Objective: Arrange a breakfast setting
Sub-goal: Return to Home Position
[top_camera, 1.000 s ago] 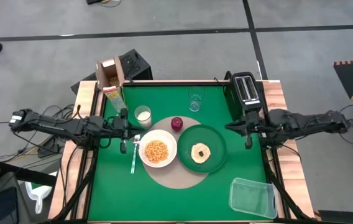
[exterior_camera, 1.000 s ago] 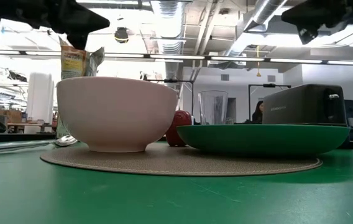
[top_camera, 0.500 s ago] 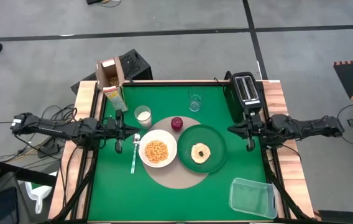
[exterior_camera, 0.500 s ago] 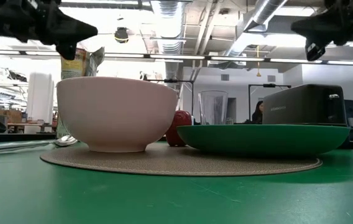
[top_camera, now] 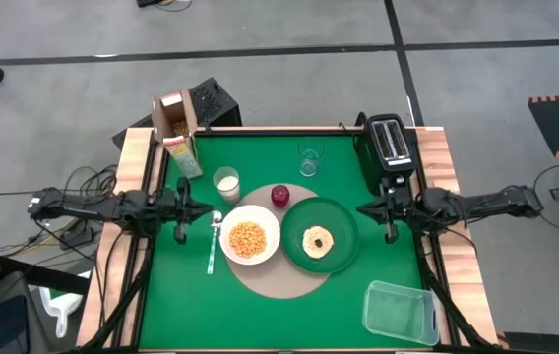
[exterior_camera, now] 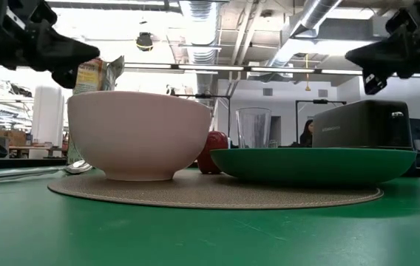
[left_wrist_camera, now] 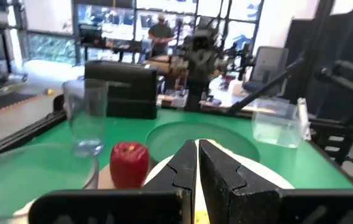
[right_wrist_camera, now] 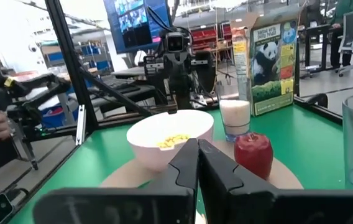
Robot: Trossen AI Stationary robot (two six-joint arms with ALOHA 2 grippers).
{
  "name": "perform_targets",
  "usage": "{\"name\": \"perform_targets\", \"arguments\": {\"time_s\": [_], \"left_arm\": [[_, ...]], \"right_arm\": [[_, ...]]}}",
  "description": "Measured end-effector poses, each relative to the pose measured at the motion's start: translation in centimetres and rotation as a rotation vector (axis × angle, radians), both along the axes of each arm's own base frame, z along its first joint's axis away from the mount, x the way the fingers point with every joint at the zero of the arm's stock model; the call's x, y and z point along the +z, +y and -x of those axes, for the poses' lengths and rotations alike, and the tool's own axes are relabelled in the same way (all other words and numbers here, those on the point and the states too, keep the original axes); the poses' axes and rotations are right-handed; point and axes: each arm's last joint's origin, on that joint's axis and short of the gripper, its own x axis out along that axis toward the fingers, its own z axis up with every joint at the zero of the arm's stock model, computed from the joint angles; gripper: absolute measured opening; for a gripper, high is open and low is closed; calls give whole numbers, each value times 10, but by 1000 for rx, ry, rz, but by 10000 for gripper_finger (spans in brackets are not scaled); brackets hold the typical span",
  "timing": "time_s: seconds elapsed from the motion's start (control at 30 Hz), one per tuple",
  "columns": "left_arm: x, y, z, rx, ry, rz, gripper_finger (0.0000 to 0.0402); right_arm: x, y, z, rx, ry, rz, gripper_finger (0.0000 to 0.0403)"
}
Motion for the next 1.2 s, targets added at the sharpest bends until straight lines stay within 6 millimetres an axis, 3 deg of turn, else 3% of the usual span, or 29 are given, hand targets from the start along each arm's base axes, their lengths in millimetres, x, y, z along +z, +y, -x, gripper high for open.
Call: {"name": "perform_targets", "arguments": {"time_s": [0.27,0.67,1.2], "left_arm": [[1,2,15,4,-45,-19,4],[-11,1,12,-1,-21,19,4],[-11,1,11,8,-44,-11,4]], "right_arm": [[-10,0,3,-1,-2,-2,27],[-13,-7,11,-72,8,3,31],[-16,-8,10,-70,37,22,39]]}}
